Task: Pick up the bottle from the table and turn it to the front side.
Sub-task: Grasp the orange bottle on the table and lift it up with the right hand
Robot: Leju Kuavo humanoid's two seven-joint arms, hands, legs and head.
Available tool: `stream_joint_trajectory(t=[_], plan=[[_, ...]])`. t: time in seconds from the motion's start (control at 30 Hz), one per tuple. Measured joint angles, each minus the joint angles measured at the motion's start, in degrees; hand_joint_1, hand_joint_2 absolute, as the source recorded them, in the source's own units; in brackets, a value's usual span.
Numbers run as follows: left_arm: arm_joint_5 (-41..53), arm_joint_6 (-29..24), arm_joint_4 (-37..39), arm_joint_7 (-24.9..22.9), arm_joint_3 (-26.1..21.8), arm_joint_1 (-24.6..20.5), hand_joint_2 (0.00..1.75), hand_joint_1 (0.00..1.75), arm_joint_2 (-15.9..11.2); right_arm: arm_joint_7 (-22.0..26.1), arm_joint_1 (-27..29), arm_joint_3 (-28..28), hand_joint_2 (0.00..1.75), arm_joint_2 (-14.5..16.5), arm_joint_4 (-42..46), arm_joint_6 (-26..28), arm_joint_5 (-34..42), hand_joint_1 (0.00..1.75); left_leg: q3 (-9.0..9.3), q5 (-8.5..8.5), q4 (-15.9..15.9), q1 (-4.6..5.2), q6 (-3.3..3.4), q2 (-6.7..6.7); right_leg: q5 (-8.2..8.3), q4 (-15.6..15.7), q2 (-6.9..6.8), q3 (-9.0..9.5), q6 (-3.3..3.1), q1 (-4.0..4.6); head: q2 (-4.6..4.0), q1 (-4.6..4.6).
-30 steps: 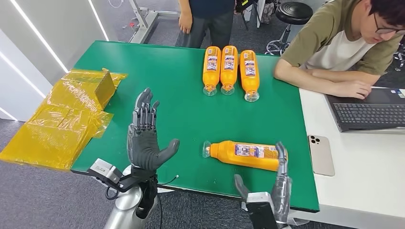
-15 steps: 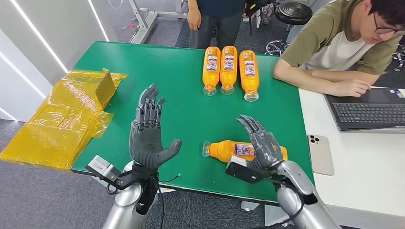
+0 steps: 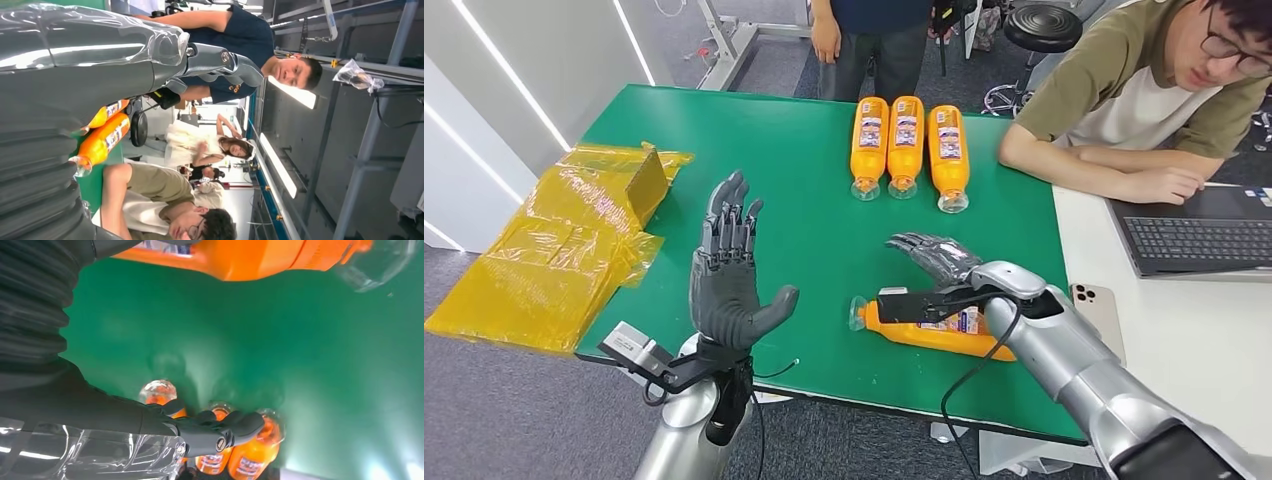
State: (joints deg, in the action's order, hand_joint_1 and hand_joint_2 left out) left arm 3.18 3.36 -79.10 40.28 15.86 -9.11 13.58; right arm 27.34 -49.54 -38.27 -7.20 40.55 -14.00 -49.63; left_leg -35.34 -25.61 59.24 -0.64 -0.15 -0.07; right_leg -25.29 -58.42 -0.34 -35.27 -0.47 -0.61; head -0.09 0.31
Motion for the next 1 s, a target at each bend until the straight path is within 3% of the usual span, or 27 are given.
stream_joint_trajectory(t=[0.5,0.73,1.0], plan=[[-0.23,-1.09,0.00,0.00,-0.26,1.22,1.75,0.00,-0.41,2.00,-4.68,-5.48,1.75,1.41,-7.55,-3.50,3.26,0.00,0.05,0.00,0.01,0.01,0.00,0.02,0.00,0.02,0.01,0.02,0.00,-0.01,0.00,0.00],[-0.35,-2.09,0.00,0.00,-0.26,1.32,1.75,0.00,-0.48,2.56,-4.15,-6.23,1.75,1.41,-7.63,0.79,6.55,0.00,0.07,0.00,0.01,0.01,0.00,0.02,0.01,0.02,0.01,0.05,0.00,-0.01,0.00,0.01],[-0.59,-2.18,0.00,0.00,-0.26,1.32,1.75,0.00,-0.49,5.31,-2.17,-6.68,1.75,1.40,-6.49,-0.93,10.99,0.00,0.08,0.00,0.01,0.00,0.00,0.04,0.01,0.02,0.05,0.03,0.00,0.00,0.00,-0.01]])
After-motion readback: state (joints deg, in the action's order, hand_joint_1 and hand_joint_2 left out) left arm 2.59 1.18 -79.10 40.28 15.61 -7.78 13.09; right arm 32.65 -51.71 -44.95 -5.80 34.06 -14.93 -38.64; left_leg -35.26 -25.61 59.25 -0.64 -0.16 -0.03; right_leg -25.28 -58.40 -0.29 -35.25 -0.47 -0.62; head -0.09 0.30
